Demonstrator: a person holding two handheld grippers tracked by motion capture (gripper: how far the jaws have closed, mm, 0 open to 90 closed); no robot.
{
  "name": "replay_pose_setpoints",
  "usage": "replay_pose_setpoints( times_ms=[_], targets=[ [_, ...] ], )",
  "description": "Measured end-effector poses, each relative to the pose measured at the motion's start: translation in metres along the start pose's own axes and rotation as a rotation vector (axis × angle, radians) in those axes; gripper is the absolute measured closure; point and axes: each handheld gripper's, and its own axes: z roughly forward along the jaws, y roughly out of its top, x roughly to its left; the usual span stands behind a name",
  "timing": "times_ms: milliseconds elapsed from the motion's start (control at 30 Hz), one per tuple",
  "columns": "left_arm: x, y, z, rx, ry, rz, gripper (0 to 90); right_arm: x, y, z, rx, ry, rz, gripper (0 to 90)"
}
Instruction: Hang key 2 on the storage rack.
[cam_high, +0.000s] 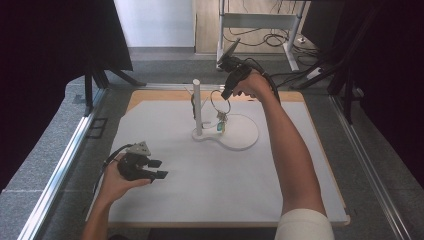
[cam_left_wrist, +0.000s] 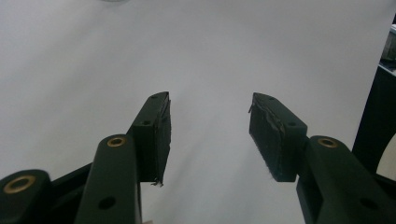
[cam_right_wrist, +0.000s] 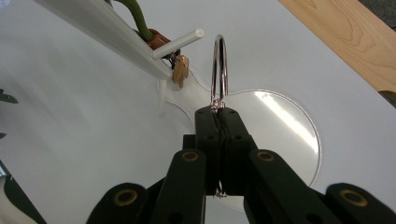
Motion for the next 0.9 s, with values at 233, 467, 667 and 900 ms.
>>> replay_pose_setpoints(
  times_ms=[233,467,667,900],
  targets=[
    [0.001,0.000,-0.002,-0.005,0.001,0.001,49.1,0.000,0.005,0.004,0.000,-0.005,-0.006,87.9],
    [0.001,-0.001,-0.003,-0.007,0.001,-0.003,49.2,0.004,0.011,0.010,-0.003,0.003,-0.009,87.9],
    [0.001,-0.002,-0.004,-0.008,0.003,-0.002,49.2,0.007,0.014,0.016,-0.002,0.010,-0.020,87.9],
    [0.005,-0.006,-0.005,-0.017,0.003,-0.029,49.2,0.016,0.014,0.020,0.010,0.016,-0.042,87.9]
  ],
)
